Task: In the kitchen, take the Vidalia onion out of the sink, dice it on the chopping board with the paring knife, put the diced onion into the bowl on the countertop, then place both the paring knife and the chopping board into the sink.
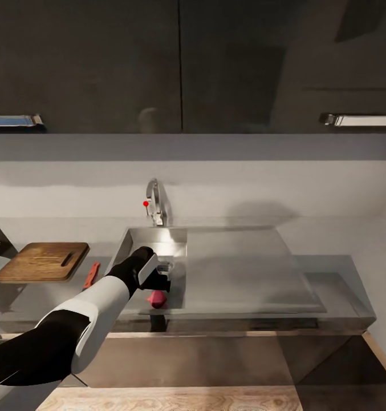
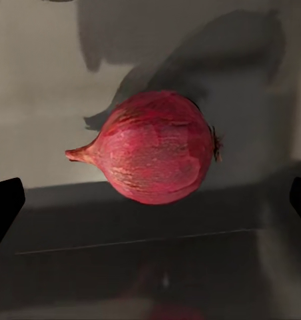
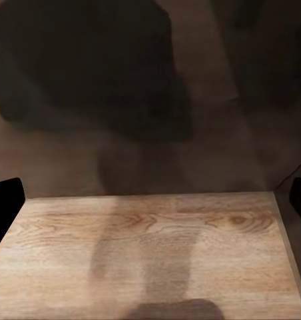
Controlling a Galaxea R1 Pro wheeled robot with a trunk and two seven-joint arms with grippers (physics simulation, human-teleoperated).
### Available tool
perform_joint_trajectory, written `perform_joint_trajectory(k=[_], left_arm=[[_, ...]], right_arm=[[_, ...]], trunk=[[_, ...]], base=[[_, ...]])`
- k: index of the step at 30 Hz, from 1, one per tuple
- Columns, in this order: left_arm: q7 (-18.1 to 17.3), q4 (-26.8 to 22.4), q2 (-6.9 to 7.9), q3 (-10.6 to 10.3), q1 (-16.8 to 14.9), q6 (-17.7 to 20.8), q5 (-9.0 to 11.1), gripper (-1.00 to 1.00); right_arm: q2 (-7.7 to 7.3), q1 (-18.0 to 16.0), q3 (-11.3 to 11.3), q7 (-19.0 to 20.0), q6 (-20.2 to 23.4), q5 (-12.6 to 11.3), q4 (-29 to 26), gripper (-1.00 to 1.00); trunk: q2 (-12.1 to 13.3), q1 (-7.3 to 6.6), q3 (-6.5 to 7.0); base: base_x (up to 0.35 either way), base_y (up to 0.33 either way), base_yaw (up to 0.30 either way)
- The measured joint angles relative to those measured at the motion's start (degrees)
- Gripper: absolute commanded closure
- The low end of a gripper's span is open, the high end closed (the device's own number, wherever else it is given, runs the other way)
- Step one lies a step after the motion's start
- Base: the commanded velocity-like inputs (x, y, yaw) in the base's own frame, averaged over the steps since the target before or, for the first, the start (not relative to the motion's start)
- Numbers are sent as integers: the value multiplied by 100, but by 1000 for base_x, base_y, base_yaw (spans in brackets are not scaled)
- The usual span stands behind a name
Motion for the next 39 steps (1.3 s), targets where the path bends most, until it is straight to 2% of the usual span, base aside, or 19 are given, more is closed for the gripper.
perform_joint_trajectory(k=[39], left_arm=[[8, 9, 0, -7, 0, -3, 0, -100]], right_arm=[[2, 0, 3, 0, 0, 0, 0, -100]], trunk=[[0, 1, -336]], base=[[18, -6, 0]])
